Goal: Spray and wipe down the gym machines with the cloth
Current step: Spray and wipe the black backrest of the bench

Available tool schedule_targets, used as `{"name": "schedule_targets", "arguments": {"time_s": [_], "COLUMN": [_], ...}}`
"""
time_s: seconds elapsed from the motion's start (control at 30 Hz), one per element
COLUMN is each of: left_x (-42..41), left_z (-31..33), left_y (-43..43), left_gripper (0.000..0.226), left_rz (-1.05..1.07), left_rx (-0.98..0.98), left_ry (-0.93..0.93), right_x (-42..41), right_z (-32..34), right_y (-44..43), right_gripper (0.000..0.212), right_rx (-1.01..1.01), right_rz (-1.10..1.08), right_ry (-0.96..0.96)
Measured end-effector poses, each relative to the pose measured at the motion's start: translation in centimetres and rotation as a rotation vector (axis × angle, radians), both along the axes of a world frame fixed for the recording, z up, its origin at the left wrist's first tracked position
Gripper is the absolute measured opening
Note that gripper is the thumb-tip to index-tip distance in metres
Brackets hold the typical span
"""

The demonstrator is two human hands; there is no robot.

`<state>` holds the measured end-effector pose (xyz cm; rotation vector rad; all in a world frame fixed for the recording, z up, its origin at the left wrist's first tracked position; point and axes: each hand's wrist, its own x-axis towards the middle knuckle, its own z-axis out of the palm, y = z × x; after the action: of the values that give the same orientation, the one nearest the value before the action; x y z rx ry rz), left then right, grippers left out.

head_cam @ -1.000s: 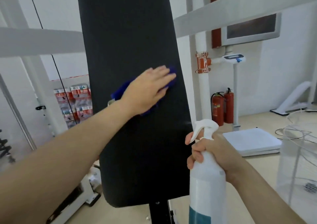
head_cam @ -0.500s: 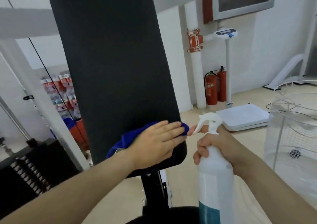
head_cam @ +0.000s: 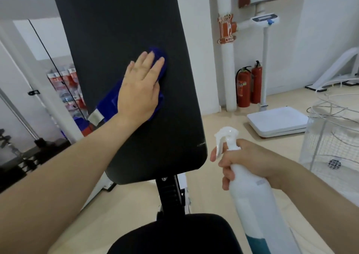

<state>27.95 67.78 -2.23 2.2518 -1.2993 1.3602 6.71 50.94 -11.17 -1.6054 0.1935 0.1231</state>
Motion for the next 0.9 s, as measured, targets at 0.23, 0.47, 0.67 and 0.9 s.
{"name": "schedule_targets", "arguments": {"time_s": [0.23,0.47,0.67,0.9], "left_x": [-3.5,-6.1,-6.9,-0.6], "left_z": [-11.7,-14.9,-15.5,-13.1], "left_y": [3.2,4.4,-0.8,10.1], "left_gripper": [0.056,0.067,0.046,0.05], "left_rz": [-0.085,-0.144,-0.272,-0.086], "left_rx": [0.302,0.749,0.794,0.264], "left_ry": [-0.031,-0.157,-0.284,-0.065], "right_x": [0.1,-0.1,0.3,3.4], "right_z": [-0.3,0.1,0.8,1.6], "right_y": [0.5,1.4,2.1,4.9], "right_gripper": [0.026,0.026,0.007,0.02], "right_rx": [-0.089,-0.147,-0.279,-0.435], "right_rz": [-0.029,-0.07,-0.102,0.122], "right_ry": [0.092,0.082,0.042,0.087]}}
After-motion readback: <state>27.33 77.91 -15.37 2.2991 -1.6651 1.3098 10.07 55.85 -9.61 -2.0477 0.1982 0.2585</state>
